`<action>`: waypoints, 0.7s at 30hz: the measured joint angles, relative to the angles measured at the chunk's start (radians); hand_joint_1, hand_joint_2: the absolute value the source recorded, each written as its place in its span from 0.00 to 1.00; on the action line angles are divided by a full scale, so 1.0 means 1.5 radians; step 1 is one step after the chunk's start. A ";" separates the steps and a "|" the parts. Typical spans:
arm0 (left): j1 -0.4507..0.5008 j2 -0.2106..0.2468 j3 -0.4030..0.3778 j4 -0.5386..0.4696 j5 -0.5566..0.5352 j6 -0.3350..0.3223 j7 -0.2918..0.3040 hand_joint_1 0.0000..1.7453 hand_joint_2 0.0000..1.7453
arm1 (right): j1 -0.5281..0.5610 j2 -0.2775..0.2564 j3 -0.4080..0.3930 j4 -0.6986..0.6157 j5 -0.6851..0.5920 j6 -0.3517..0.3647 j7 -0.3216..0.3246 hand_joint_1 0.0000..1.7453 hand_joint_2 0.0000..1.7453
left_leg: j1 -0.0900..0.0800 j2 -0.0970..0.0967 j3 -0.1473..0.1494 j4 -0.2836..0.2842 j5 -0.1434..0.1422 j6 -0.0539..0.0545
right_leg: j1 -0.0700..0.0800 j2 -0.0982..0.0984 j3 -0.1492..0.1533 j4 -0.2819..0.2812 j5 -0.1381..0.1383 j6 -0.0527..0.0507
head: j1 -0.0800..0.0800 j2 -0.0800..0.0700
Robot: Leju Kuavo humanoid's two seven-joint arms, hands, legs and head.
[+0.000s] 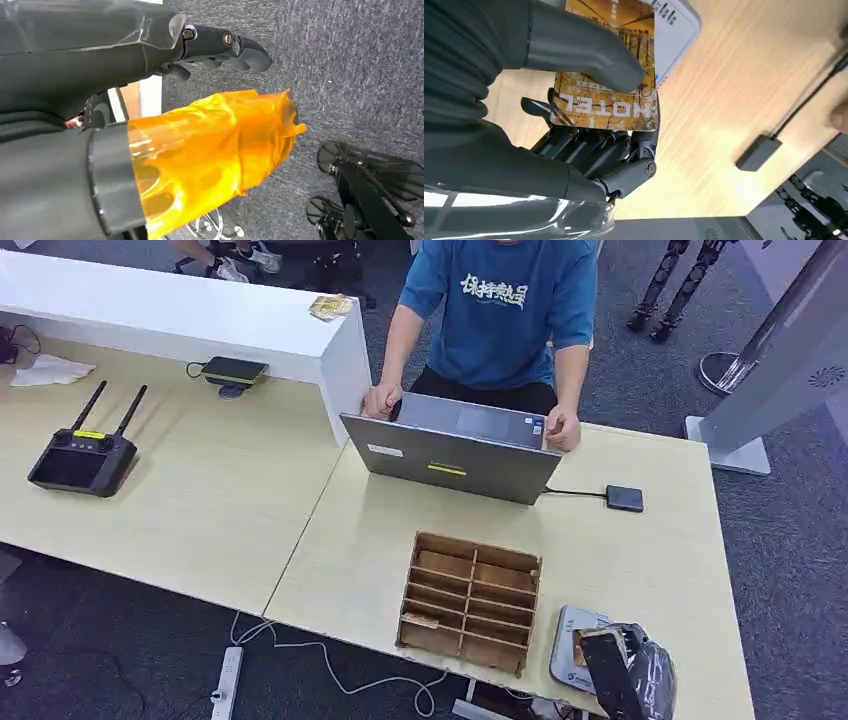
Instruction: Pass the card to the sensor for recognition and then transmit it.
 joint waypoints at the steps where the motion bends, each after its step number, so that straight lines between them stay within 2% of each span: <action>1: 0.000 0.000 0.000 0.000 0.000 0.000 0.001 0.00 0.00 | -0.002 -0.002 0.003 0.003 0.008 0.004 0.010 1.00 1.00 | 0.000 0.000 0.000 0.000 0.000 0.000 | 0.000 0.000 0.000 0.000 0.000 0.000 | 0.000 0.000; 3: 0.000 0.000 0.000 0.000 0.000 -0.001 0.004 0.00 0.00 | -0.009 -0.011 0.008 0.012 0.028 0.015 0.037 1.00 1.00 | 0.000 0.000 0.000 0.000 0.000 0.000 | 0.000 0.000 0.000 0.000 0.000 0.000 | 0.000 0.000; 12: 0.000 0.000 0.000 0.000 -0.005 -0.006 0.006 0.00 0.00 | -0.038 -0.031 0.029 0.050 0.065 0.053 0.090 1.00 1.00 | 0.000 0.000 0.001 0.000 0.000 0.000 | 0.000 0.000 0.001 0.000 0.000 0.000 | 0.000 0.000; 21: 0.000 0.000 0.000 0.000 -0.009 -0.009 0.008 0.00 0.00 | -0.068 -0.040 0.051 0.078 0.078 0.068 0.099 1.00 1.00 | 0.000 0.001 0.003 0.000 0.000 0.000 | 0.000 0.000 0.003 0.000 0.000 0.000 | 0.000 0.000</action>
